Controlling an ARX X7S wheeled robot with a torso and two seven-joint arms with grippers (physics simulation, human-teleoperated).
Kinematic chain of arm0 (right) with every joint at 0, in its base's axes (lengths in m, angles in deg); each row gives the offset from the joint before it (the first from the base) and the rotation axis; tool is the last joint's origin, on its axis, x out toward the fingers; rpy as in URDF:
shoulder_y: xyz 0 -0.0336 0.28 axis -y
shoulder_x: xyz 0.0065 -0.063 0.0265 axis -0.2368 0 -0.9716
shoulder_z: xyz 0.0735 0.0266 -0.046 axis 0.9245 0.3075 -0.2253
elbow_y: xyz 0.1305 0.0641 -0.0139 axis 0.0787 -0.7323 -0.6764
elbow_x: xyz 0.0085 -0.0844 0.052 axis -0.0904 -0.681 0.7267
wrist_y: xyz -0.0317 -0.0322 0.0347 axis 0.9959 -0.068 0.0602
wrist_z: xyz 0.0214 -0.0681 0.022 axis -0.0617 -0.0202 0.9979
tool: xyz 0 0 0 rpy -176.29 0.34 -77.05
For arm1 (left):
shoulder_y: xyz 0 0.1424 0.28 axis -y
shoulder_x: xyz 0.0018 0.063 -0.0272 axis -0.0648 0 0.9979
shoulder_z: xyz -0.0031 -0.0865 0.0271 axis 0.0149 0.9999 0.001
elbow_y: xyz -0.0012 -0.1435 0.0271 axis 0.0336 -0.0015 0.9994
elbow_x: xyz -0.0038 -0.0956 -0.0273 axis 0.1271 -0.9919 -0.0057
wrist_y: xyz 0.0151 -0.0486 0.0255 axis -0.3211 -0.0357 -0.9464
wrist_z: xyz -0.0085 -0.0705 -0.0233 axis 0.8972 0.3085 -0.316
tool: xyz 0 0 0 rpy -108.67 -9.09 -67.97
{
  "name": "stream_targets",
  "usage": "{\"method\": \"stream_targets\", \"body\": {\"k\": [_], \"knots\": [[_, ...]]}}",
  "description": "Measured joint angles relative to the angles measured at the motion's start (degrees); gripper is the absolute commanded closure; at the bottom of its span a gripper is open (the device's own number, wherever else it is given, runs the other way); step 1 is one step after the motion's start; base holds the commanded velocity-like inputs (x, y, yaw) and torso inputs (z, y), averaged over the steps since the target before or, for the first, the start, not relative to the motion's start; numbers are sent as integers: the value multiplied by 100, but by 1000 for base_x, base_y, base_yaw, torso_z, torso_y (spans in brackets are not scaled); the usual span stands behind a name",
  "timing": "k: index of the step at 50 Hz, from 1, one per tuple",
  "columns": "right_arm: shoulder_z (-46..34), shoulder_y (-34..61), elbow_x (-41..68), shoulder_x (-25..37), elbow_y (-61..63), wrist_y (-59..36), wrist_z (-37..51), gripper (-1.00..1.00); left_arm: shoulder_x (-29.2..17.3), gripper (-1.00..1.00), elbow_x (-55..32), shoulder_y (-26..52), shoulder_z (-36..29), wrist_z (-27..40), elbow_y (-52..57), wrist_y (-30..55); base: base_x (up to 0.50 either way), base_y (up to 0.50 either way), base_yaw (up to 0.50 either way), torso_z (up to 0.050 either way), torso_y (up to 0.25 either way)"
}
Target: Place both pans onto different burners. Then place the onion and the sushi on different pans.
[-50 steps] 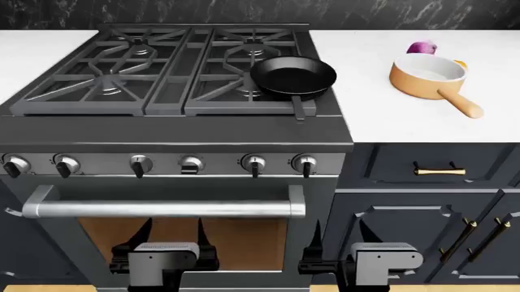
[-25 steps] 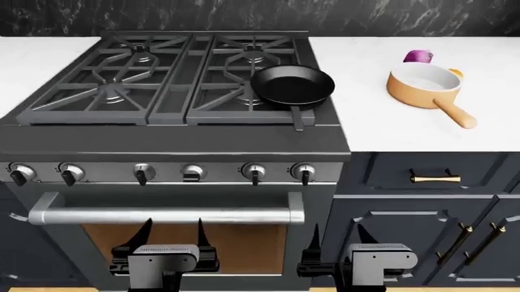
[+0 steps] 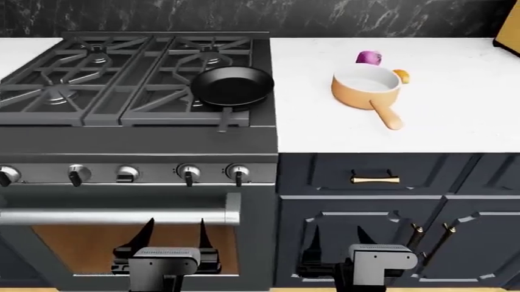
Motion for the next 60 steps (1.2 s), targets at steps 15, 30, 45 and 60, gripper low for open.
{"method": "stream_targets", "body": {"k": [15, 30, 45, 60], "knots": [[-111, 15, 110, 82, -26, 8, 79, -100, -75, -100, -70, 3, -107, 86, -14, -27, 0, -474, 0, 0, 0], [-225, 19, 136, 176, 60, -92, 178, -100, -149, -100, -124, 19, -179, 185, 18, 41, 0, 0, 0, 17, 16], [-161, 77, 224, 696, 2170, -2604, 529, -100, -778, -100, -613, 390, 16, 229, 2277, 3622, 0, 0, 0, 0, 0], [91, 888, 603, 1316, 4539, -5865, 650, -100, -1338, -100, -1350, 1497, 539, 251, 4498, 7287, 1, 0, 0, 0, 0]]}}
